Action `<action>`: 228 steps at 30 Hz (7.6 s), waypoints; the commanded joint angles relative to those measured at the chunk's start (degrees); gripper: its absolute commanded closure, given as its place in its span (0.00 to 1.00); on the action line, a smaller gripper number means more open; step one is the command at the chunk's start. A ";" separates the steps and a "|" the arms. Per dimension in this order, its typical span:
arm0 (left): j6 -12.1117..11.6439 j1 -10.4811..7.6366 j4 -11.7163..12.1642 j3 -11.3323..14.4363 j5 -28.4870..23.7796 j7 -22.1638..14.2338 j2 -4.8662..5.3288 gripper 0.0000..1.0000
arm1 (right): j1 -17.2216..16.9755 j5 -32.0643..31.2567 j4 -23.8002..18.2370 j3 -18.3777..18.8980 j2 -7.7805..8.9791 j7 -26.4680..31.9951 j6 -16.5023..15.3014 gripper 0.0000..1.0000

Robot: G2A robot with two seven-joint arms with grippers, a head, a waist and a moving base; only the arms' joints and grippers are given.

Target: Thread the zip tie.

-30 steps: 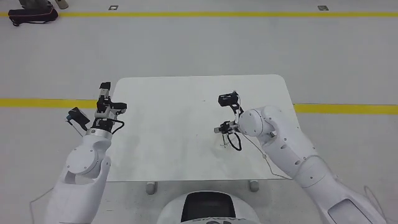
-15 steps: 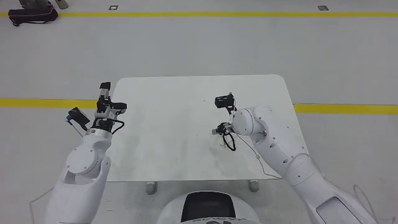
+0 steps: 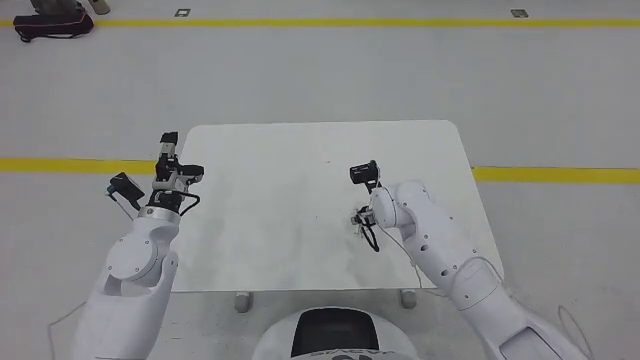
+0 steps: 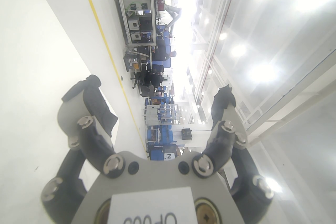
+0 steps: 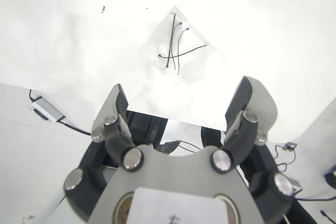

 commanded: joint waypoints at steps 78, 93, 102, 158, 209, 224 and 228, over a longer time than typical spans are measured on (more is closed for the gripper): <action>0.00 0.00 0.00 0.00 0.00 0.00 0.00 0.00 | -1.88 -13.01 13.30 7.98 -12.15 -5.65 0.00 0.58; 0.00 0.00 0.00 0.00 0.00 0.00 0.00 0.00 | -0.69 -13.72 19.45 10.09 -14.92 -10.06 0.00 0.66; 0.00 0.00 0.00 0.00 0.00 0.00 0.00 0.00 | 0.90 -15.05 24.08 10.62 -16.38 -11.27 0.00 0.73; 0.00 0.00 0.00 0.00 0.00 0.00 0.00 0.00 | 8.24 -18.09 41.24 12.98 -20.89 -15.79 0.00 0.80; 0.00 0.00 0.00 0.00 0.00 0.00 0.00 0.00 | -9.90 -15.33 -3.16 19.06 -13.45 -8.30 -7.64 1.00; 0.00 0.00 0.00 0.00 0.00 0.00 0.00 0.00 | -11.11 -10.92 -5.21 20.47 -13.15 -11.99 -9.62 1.00; 0.00 0.00 0.00 0.00 0.00 0.00 0.00 0.00 | -12.93 -3.09 -7.36 24.65 -12.55 -15.88 -14.44 1.00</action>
